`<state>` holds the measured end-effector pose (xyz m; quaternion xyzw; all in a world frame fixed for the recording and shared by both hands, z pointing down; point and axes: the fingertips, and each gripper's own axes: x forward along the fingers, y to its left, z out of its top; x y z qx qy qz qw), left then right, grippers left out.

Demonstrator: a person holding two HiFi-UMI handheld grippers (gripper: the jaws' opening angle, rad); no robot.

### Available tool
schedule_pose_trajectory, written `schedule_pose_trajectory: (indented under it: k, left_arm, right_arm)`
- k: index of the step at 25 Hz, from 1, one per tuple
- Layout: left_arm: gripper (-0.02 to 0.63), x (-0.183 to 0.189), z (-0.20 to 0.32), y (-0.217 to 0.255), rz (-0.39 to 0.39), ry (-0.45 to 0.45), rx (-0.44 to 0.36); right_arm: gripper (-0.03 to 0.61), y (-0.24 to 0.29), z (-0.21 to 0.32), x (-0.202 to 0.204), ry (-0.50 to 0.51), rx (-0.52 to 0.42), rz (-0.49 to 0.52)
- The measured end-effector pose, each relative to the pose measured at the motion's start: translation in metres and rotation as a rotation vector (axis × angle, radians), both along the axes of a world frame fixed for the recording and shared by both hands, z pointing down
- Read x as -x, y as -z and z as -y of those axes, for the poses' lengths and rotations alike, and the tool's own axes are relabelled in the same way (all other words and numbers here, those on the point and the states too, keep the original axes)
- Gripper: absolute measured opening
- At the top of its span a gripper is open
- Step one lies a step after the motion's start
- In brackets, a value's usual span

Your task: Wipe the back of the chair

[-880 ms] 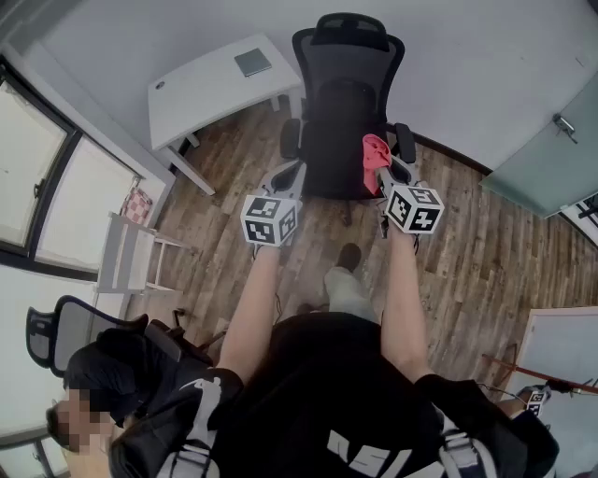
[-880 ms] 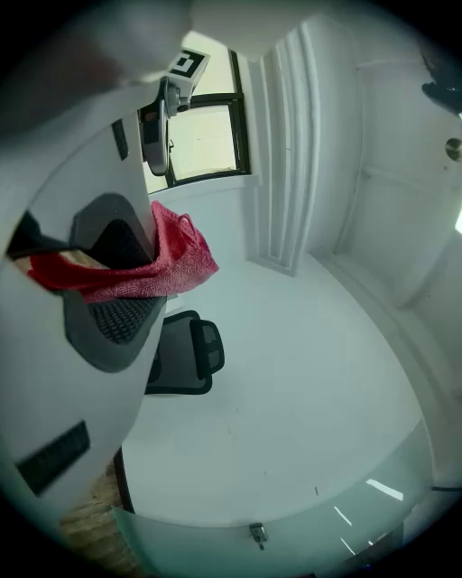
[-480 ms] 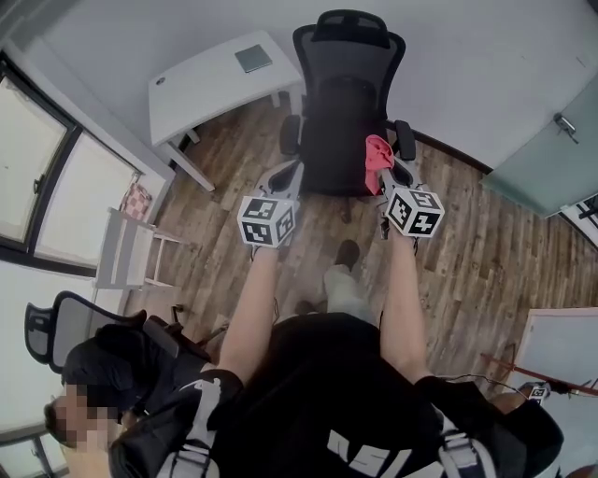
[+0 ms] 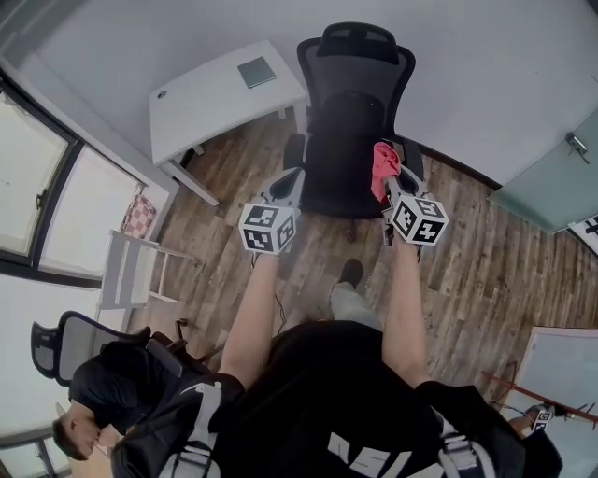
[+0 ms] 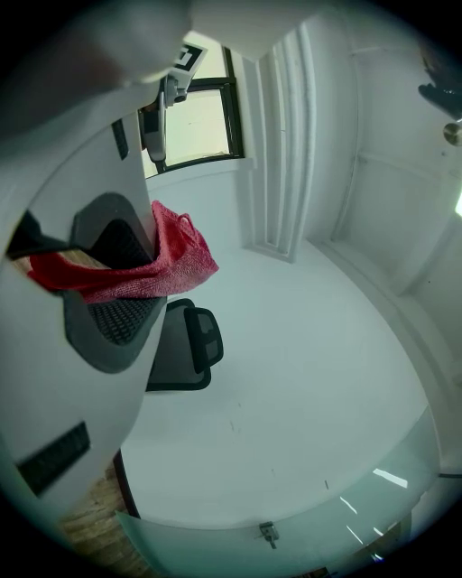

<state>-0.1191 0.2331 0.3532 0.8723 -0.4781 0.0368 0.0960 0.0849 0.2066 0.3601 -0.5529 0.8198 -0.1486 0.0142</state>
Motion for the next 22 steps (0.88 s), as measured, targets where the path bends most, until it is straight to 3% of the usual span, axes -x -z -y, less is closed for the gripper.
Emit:
schedule_pose_trajectory:
  k: [9,22]
  left_arm:
    - [0.026,-0.018,0.096,0.006,-0.018,0.047,0.008]
    - [0.026,-0.069,0.195,0.017,-0.02,0.133,0.004]
  right_arm:
    - [0.074,-0.002,0.102,-0.017,0.02,0.037,-0.022]
    - [0.074,0.015,0.213,-0.073,0.054,0.032,0.044]
